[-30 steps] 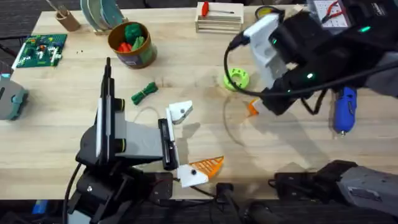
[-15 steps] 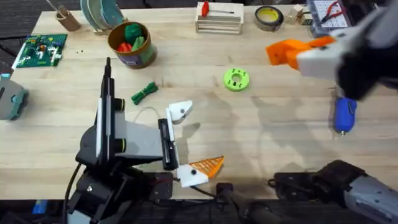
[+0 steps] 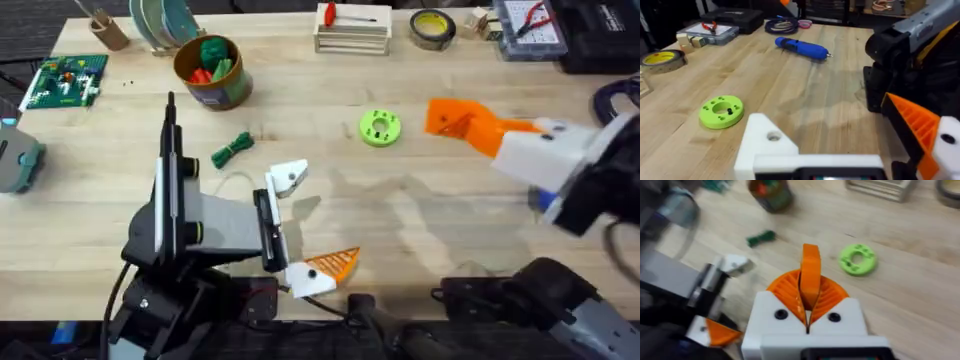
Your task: Pick up the gripper from the table and insert it into the empty holder that is missing its gripper. Then pick up a screw, insert it into the mounting hole, and use the screwdriver to tighten it. Finally, clean up the table by picking up the vegetable and placing it into the bucket.
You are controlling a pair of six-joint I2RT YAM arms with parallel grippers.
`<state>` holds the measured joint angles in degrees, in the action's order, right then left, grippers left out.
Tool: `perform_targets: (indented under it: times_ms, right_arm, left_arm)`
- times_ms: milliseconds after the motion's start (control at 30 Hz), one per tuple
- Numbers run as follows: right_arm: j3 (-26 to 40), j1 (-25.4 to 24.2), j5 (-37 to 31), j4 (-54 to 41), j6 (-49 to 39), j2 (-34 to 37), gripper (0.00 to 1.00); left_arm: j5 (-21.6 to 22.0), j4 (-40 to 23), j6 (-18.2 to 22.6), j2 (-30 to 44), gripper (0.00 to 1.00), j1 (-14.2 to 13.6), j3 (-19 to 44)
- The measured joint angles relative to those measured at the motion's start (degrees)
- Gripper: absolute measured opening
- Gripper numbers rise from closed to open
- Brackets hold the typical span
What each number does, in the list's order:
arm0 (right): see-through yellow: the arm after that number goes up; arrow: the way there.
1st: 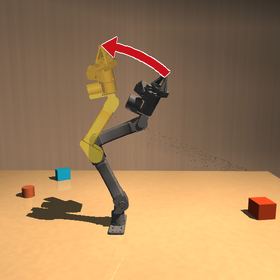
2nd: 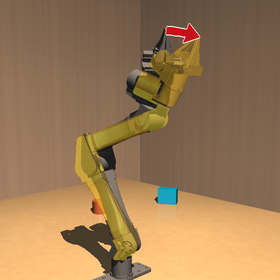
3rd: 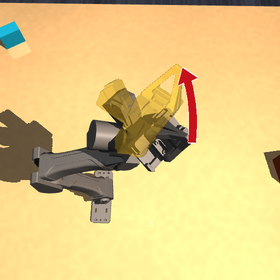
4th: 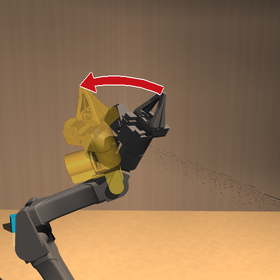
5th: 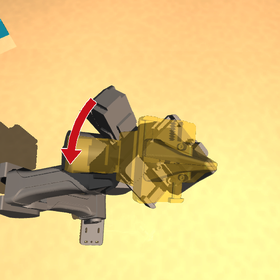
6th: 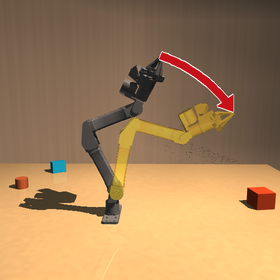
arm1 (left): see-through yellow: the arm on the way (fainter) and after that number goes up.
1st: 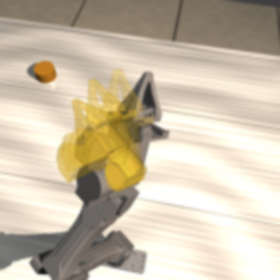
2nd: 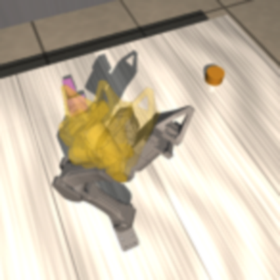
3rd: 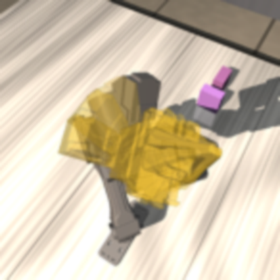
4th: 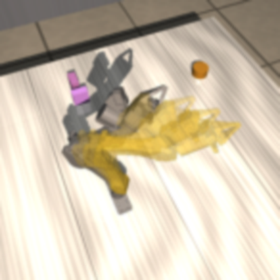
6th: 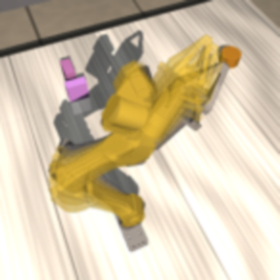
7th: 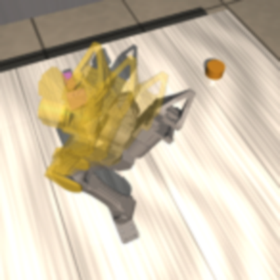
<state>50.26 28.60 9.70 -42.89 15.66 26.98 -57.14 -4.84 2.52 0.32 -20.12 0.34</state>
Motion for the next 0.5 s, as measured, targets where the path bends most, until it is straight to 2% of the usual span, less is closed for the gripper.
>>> perform_targets:
  times_ms: [200, 500]
  right_arm:
    - [-17.05, 0.00, 8.02, 13.86, 18.25, -10.97, 0.007]
    - [-34.72, 0.00, 16.03, 32.53, 44.63, -13.53, 0.007]
  left_arm:
    - [1.07, 0.23, 0.00, -0.01, 0.993, 0.00, 0.00]
    - [1.60, 3.82, -1.26, -0.02, 0.993, 0.00, 0.00]
